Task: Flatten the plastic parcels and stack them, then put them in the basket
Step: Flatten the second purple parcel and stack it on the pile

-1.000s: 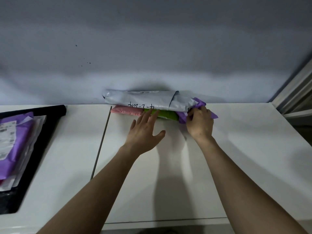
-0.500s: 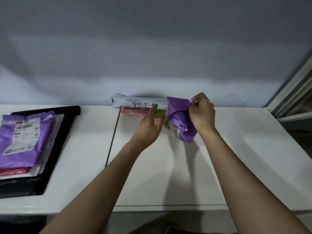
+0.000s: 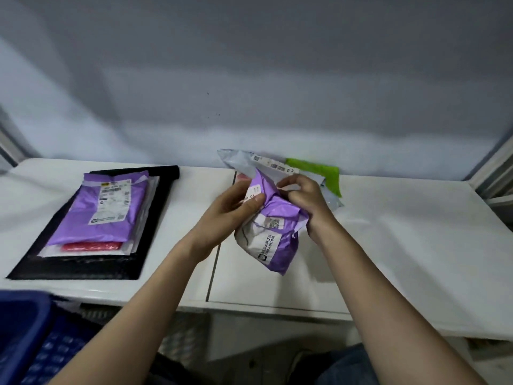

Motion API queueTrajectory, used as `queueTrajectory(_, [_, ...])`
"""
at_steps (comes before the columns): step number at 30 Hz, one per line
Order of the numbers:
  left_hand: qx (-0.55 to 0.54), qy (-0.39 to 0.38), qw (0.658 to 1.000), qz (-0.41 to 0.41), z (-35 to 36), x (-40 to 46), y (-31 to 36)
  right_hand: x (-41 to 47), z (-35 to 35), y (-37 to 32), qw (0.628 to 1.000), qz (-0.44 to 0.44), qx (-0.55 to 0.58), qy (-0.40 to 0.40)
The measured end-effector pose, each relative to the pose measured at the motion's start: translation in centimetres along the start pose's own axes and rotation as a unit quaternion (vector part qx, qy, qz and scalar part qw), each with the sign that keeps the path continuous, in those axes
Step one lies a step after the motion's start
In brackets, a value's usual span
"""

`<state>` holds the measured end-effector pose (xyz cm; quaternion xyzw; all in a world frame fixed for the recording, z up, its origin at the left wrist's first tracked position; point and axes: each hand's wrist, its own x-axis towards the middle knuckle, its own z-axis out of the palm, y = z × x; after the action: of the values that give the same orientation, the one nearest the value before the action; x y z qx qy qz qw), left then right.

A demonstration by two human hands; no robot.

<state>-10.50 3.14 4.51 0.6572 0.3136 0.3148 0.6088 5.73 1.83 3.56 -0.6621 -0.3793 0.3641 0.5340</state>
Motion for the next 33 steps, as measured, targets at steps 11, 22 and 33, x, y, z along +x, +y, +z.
queueTrajectory(11, [-0.087, 0.249, 0.963, -0.052, -1.3, 3.3, -1.8, -0.7, 1.4, 1.4, 0.988, 0.076, 0.132, -0.002])
queueTrajectory(22, [-0.062, 0.259, 0.960, -0.083, -2.2, 4.0, -3.3, 0.3, 2.9, 2.7, 0.998, -0.056, -0.013, 0.040])
queueTrajectory(33, [0.084, 0.309, 0.947, 0.020, -3.3, 4.3, -4.1, 1.4, 0.8, 2.6, 0.957, -0.084, -0.183, 0.210])
